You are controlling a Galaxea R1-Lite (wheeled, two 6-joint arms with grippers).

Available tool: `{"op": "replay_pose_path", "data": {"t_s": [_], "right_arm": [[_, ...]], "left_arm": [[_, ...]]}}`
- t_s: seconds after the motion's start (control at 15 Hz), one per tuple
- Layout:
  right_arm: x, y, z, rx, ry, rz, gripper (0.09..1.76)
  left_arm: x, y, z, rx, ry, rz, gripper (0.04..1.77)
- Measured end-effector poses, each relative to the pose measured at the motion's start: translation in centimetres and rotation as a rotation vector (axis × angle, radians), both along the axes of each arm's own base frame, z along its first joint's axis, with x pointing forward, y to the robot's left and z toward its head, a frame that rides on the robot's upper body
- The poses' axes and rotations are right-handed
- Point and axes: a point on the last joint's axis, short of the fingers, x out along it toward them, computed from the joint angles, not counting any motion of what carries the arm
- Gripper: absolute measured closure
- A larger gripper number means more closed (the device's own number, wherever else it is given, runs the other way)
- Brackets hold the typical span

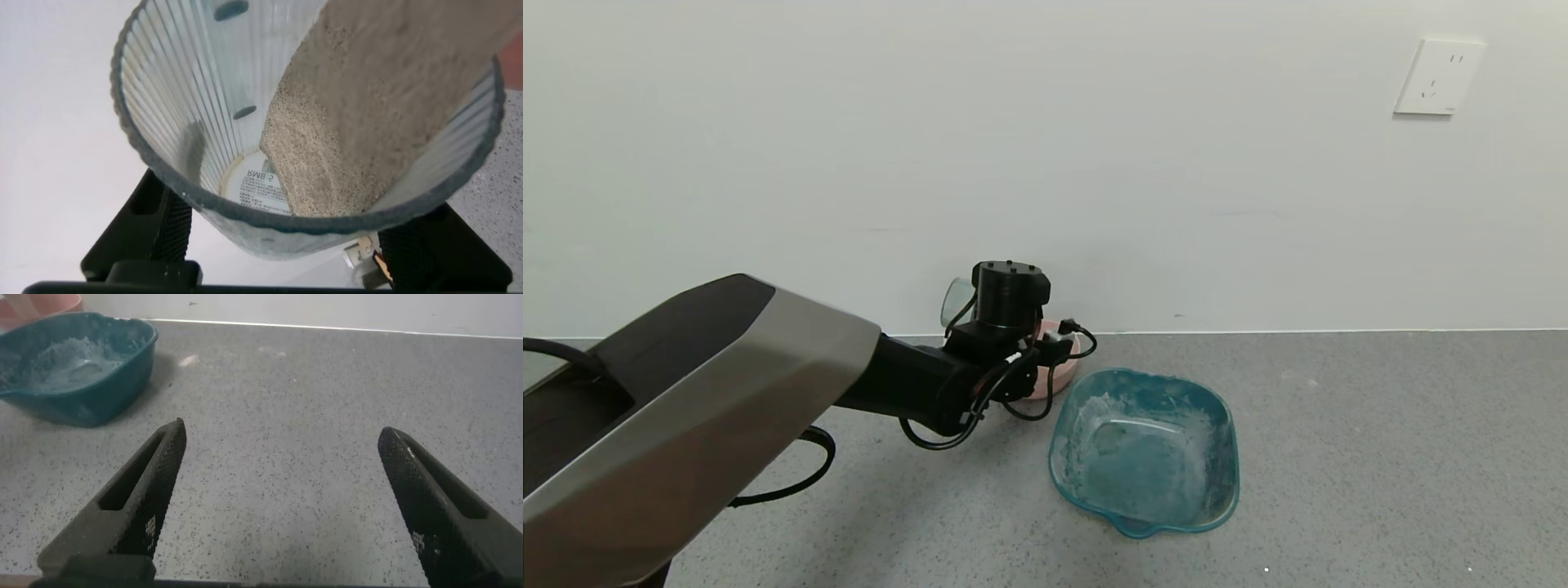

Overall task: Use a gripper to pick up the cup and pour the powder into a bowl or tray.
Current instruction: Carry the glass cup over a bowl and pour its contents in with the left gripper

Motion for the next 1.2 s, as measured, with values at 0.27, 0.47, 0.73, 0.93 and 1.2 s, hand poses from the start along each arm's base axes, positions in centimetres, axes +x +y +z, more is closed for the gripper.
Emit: {"op": "replay_pose_path", "data": {"t_s": [0.27,0.47,0.73,0.93,1.2], "right_arm": [[0.00,0.00,0.00,0.000,0.000,-0.001,0.14],[0.00,0.00,0.00,0.000,0.000,0.000,0.14],[0.00,0.00,0.00,0.000,0.000,0.000,0.14],[0.00,0.00,0.00,0.000,0.000,0.000,0.14],[0.00,0.00,0.00,0.000,0.000,0.000,0.14]], "left_arm": [[-0.03,0.02,0.07,0.014,0.003,-0.001,0.53],[-0.06,0.03,0.07,0.024,0.003,0.013,0.53],[-0.17,-0.14,0.10,0.036,0.006,0.011,0.53],[-0.23,-0.18,0.08,0.047,0.008,0.019,0.53],[-0.32,-0.22,0.04,0.065,0.011,0.037,0.53]]}}
